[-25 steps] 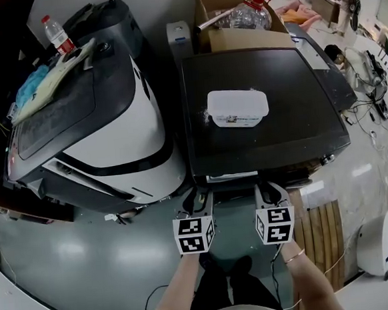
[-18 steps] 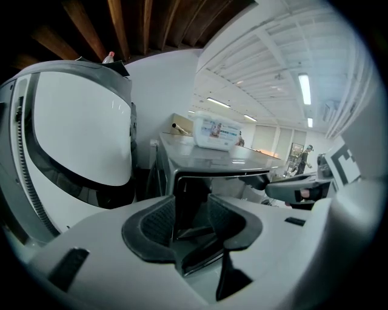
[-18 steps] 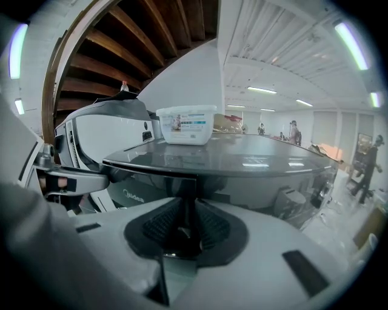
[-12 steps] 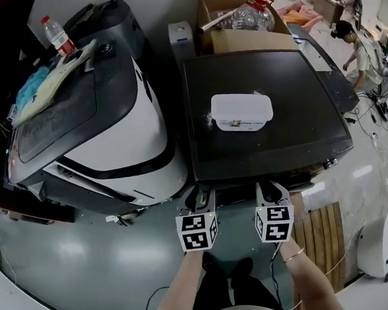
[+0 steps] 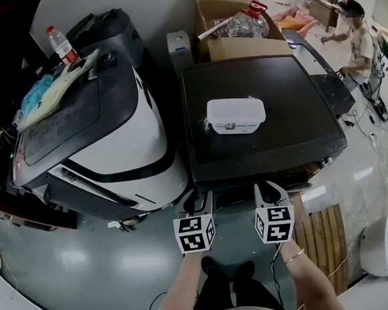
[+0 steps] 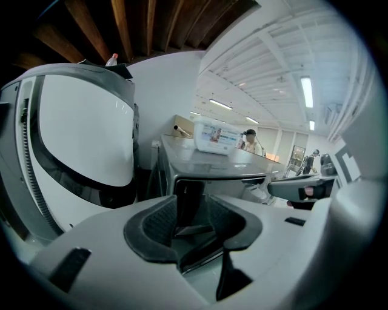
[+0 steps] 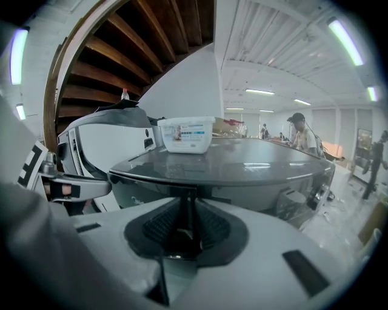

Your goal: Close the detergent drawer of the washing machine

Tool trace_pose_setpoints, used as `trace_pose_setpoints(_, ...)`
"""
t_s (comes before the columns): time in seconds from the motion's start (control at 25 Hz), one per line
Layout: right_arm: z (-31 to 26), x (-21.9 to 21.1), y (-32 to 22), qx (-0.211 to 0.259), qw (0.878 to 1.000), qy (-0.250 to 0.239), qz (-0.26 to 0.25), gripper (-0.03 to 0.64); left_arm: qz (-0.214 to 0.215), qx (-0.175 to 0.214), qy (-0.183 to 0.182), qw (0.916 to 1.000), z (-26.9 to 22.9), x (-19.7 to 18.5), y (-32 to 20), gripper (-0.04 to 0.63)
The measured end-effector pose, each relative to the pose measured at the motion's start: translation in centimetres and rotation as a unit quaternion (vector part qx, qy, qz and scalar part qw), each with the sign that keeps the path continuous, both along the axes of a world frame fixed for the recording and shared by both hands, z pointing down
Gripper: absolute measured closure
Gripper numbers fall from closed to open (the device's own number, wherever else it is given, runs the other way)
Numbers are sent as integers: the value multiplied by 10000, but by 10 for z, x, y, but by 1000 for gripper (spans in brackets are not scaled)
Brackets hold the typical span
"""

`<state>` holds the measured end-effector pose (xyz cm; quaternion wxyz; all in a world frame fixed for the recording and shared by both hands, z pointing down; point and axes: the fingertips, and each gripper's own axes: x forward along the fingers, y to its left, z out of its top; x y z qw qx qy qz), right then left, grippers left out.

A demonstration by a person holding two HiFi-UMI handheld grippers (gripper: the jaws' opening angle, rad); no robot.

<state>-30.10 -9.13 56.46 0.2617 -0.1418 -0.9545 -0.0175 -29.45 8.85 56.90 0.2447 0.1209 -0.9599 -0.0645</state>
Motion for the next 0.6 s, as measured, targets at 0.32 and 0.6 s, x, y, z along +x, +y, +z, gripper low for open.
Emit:
trace_pose_setpoints(0.32,-32,24,5,-317,9989,-258,-215,537,-30,-43,-296,9995,-29,26,6,478)
trace_pose_setpoints(0.6,-62,50,3,-626,9961,-523,-338,548,-73,-91,-550,9984,-56,50,13,523)
